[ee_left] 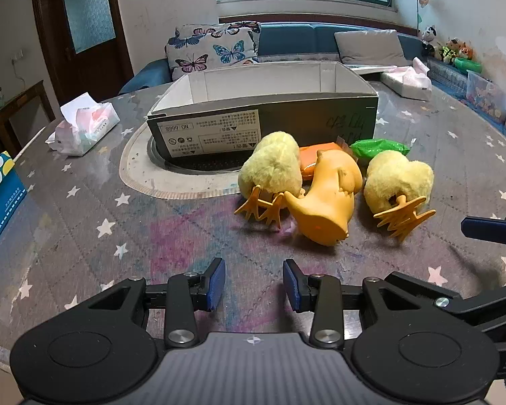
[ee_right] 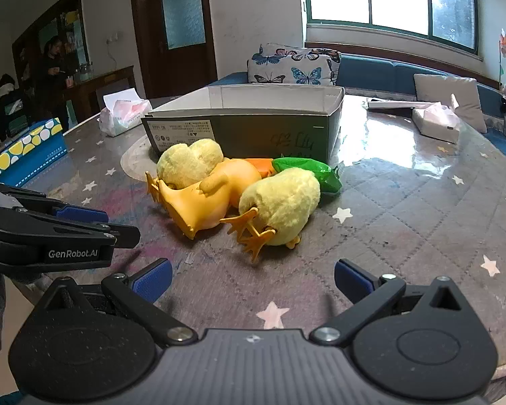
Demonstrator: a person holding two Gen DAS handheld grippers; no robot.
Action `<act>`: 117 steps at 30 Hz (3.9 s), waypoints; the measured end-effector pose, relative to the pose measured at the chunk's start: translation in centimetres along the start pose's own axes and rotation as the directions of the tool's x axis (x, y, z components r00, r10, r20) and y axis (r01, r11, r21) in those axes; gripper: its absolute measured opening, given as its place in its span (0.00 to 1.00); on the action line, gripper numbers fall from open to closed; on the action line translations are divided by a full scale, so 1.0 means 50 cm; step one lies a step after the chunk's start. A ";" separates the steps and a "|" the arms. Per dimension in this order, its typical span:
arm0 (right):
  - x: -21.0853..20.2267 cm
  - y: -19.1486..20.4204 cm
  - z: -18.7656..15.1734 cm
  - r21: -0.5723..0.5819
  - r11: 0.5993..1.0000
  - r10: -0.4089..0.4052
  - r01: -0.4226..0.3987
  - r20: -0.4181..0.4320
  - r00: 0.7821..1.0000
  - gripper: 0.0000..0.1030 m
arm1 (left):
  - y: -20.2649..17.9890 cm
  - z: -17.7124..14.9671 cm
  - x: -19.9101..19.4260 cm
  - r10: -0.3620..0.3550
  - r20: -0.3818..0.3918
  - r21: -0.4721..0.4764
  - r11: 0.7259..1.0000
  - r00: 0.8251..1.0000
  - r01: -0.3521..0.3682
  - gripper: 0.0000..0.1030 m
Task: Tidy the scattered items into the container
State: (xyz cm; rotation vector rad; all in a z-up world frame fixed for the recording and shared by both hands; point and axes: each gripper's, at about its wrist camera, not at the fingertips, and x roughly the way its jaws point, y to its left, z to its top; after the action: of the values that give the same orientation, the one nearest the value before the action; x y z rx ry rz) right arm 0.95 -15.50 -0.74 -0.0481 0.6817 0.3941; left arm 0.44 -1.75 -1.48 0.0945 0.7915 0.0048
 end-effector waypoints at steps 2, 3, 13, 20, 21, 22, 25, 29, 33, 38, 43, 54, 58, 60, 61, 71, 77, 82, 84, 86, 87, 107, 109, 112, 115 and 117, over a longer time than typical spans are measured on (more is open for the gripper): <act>0.002 0.001 -0.001 -0.001 1.000 0.009 -0.009 -0.007 1.000 1.00 | -0.001 0.000 0.000 -0.001 -0.001 0.001 1.000 1.000 0.001 0.39; 0.003 0.001 -0.001 -0.002 1.000 0.010 -0.010 -0.009 1.000 1.00 | -0.002 0.000 -0.001 0.000 -0.001 0.002 1.000 1.000 0.000 0.39; 0.006 0.006 -0.002 -0.012 1.000 0.013 -0.013 -0.018 1.000 1.00 | -0.009 0.003 -0.002 0.004 -0.002 0.016 1.000 1.000 -0.004 0.39; 0.007 0.005 -0.002 -0.012 1.000 0.012 -0.012 -0.023 1.000 1.00 | -0.012 0.003 0.001 0.002 -0.009 0.018 1.000 1.000 -0.002 0.39; 0.007 0.005 -0.002 -0.012 1.000 0.012 -0.013 -0.024 1.000 1.00 | -0.012 0.003 0.001 0.003 -0.009 0.018 1.000 1.000 -0.003 0.39; 0.008 0.005 -0.002 -0.012 1.000 0.013 -0.014 -0.025 1.000 1.00 | -0.012 0.003 0.002 0.004 -0.011 0.018 1.000 1.000 -0.004 0.39; 0.011 0.006 -0.001 -0.014 1.000 0.012 -0.013 -0.029 0.999 1.00 | -0.012 0.003 0.006 0.004 -0.019 0.018 1.000 1.000 -0.004 0.39; 0.014 0.006 -0.001 -0.015 1.000 0.013 -0.013 -0.033 0.999 1.00 | -0.011 0.004 0.009 0.006 -0.024 0.016 1.000 1.000 -0.006 0.39; 0.018 0.007 -0.001 -0.015 1.000 0.015 -0.016 -0.036 0.999 1.00 | -0.011 0.005 0.010 0.008 -0.025 0.016 1.000 1.000 -0.007 0.39; 0.020 0.008 0.000 -0.016 1.000 0.020 -0.021 -0.039 0.999 1.00 | -0.011 0.006 0.015 0.011 -0.033 0.016 1.000 0.999 -0.010 0.39; 0.022 0.008 0.000 -0.014 1.000 0.023 -0.024 -0.041 0.999 1.00 | -0.011 0.007 0.016 0.008 -0.035 0.018 1.000 0.999 -0.008 0.39; 0.029 0.004 0.004 -0.013 0.999 0.034 -0.035 -0.045 0.998 1.00 | -0.012 0.014 0.026 0.007 -0.048 0.016 1.000 0.999 -0.006 0.39; 0.033 0.002 0.008 -0.013 0.999 0.036 -0.037 -0.045 0.998 1.00 | -0.010 0.017 0.030 0.005 -0.053 0.015 1.000 0.999 -0.004 0.39; 0.034 0.001 0.010 -0.012 0.999 0.038 -0.039 -0.045 0.998 1.00 | -0.009 0.020 0.031 0.006 -0.053 0.013 1.000 0.999 -0.005 0.39; 0.035 0.001 0.012 -0.013 0.999 0.038 -0.038 -0.044 0.998 1.00 | -0.009 0.022 0.031 0.005 -0.052 0.012 1.000 0.999 -0.005 0.39; 0.046 -0.007 0.022 -0.012 0.999 0.032 -0.032 -0.044 0.999 1.00 | 0.000 0.037 0.037 0.001 -0.056 0.000 1.000 0.998 -0.001 0.39; 0.058 -0.010 0.032 -0.009 1.000 0.028 -0.028 -0.046 0.999 1.00 | 0.005 0.042 0.040 -0.002 -0.059 -0.003 1.000 0.998 0.002 0.39; 0.070 -0.013 0.038 -0.005 1.000 0.018 -0.018 -0.049 0.999 1.00 | 0.010 0.046 0.041 -0.004 -0.061 -0.011 1.000 0.998 0.004 0.39; 0.076 -0.015 0.039 -0.003 1.000 0.005 -0.005 -0.053 0.999 1.00 | 0.012 0.046 0.041 -0.006 -0.061 -0.012 1.000 0.998 0.005 0.39; 0.081 -0.020 0.039 0.001 1.000 -0.005 0.005 -0.056 0.998 1.00 | 0.013 0.046 0.040 -0.009 -0.058 -0.011 1.000 0.998 0.008 0.39; 0.083 -0.022 0.039 0.005 1.000 -0.012 0.012 -0.057 0.998 1.00 | 0.013 0.046 0.040 -0.011 -0.058 -0.011 1.000 0.998 0.010 0.39; 0.059 -0.092 0.029 0.061 0.974 -0.214 0.218 -0.056 0.975 1.00 | -0.011 0.070 0.001 -0.090 -0.015 0.042 0.995 0.996 0.091 0.39; 0.048 -0.096 0.029 0.061 0.981 -0.181 0.184 -0.045 0.982 1.00 | -0.019 0.078 -0.001 -0.106 -0.008 0.050 0.993 0.994 0.106 0.39; 0.031 -0.091 0.034 0.050 0.994 -0.101 0.101 -0.012 0.995 1.00 | -0.033 0.093 -0.001 -0.131 0.000 0.061 0.990 0.991 0.131 0.39; 0.027 -0.084 0.045 0.033 0.995 -0.089 0.089 0.016 0.996 1.00 | -0.049 0.111 0.000 -0.152 0.007 0.080 0.985 0.988 0.151 0.39; 0.028 -0.082 0.052 0.029 0.997 -0.071 0.070 0.025 0.997 0.98 | -0.061 0.124 0.003 -0.169 0.009 0.094 0.981 0.986 0.167 0.39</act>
State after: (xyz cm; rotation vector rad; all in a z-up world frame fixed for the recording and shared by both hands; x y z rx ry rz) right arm 5.04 -18.39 0.09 -0.0406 0.6580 0.3169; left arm 4.87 -5.31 2.49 0.1155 0.7806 -0.1928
